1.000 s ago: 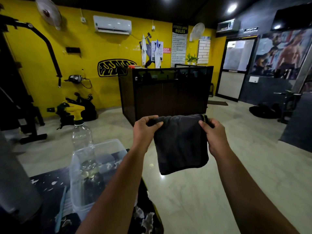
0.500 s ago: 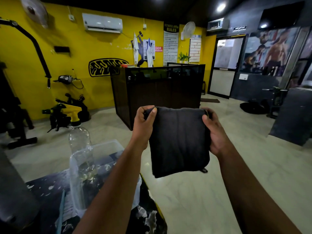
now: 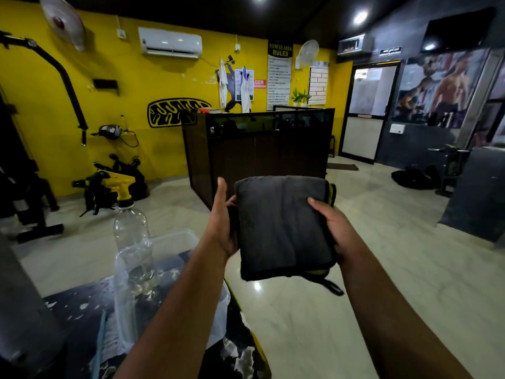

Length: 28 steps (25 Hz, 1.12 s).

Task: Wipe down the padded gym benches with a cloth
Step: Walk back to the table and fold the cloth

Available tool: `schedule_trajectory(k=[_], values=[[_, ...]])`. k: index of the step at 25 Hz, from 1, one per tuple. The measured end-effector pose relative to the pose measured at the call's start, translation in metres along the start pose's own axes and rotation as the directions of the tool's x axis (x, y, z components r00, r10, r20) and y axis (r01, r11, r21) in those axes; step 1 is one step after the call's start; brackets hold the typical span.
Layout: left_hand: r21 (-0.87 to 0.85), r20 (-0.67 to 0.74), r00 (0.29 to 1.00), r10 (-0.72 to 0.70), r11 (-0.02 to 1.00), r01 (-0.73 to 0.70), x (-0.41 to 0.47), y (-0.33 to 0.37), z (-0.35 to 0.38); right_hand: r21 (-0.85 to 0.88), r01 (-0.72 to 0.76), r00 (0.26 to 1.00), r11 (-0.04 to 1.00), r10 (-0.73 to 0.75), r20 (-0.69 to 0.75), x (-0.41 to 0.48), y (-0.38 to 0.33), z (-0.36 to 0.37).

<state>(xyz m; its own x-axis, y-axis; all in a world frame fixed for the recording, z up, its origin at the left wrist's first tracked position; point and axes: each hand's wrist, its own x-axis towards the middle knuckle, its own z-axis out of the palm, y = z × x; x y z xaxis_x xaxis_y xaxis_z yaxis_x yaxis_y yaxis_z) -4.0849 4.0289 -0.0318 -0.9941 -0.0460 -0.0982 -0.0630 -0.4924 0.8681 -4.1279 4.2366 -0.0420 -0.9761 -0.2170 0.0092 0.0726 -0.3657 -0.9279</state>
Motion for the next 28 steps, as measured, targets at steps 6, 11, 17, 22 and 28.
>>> schedule_trajectory(k=[6,11,17,22,28], values=[[0.097,0.088,0.983,-0.16,0.984,0.152,-0.009,-0.037,0.007,-0.081,-0.086,0.995,0.993,0.082,-0.049,0.009,-0.022,0.003],[0.163,-0.007,0.994,-0.107,0.981,0.106,0.011,-0.022,-0.012,-0.155,-0.108,0.979,0.982,0.132,0.153,-0.001,-0.023,-0.017],[0.184,-0.012,0.999,0.041,0.982,-0.038,0.009,-0.012,-0.019,-0.296,-0.004,0.987,0.955,0.052,0.152,0.011,-0.023,-0.022],[0.192,0.044,0.998,0.048,0.98,-0.056,0.008,-0.004,-0.023,-0.326,0.102,0.966,0.94,-0.016,0.256,0.012,-0.033,-0.019],[0.099,0.03,0.98,0.199,0.975,-0.201,0.005,0.003,-0.024,-0.192,0.215,0.912,0.957,-0.127,0.389,0.008,-0.033,-0.013]])
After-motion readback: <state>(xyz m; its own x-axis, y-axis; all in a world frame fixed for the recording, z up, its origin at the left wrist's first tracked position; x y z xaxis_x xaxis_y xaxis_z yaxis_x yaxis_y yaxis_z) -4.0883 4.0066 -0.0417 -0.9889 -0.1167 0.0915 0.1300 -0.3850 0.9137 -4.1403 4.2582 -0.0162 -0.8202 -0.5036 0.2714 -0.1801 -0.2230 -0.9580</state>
